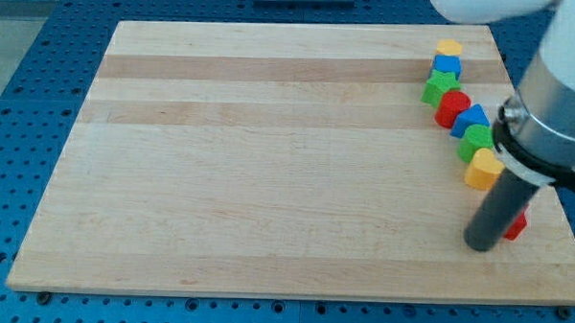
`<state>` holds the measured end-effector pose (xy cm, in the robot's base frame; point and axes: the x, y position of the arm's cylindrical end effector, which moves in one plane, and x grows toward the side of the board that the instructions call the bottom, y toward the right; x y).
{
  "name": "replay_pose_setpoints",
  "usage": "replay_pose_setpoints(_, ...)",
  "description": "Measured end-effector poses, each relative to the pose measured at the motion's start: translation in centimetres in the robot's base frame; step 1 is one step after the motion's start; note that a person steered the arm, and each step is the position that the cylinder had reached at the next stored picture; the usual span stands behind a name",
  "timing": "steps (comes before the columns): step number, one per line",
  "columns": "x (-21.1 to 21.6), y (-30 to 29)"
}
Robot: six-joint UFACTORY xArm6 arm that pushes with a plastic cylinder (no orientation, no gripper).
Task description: Move the red star to the bottom of the yellow heart
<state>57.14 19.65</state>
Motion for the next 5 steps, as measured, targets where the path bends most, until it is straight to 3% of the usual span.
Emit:
replay_pose_setpoints(2,1.3,5.9)
replay_pose_setpoints(5,-0.6,4.3)
